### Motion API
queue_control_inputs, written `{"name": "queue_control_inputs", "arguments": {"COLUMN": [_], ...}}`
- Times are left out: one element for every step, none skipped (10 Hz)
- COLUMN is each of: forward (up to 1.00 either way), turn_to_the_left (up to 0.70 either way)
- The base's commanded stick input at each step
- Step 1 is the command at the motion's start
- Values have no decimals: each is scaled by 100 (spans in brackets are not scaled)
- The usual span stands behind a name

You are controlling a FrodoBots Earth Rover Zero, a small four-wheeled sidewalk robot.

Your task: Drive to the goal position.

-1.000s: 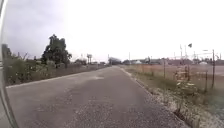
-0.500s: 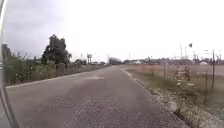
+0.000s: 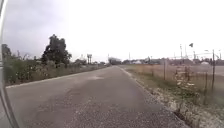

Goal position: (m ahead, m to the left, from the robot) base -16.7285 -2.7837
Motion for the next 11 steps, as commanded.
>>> {"name": "queue_control_inputs", "arguments": {"forward": [7,8,8,8,8,8,8,8,8,7,8], "turn_to_the_left": [0,0,0,0,0,0,0,0,0,0,0]}}
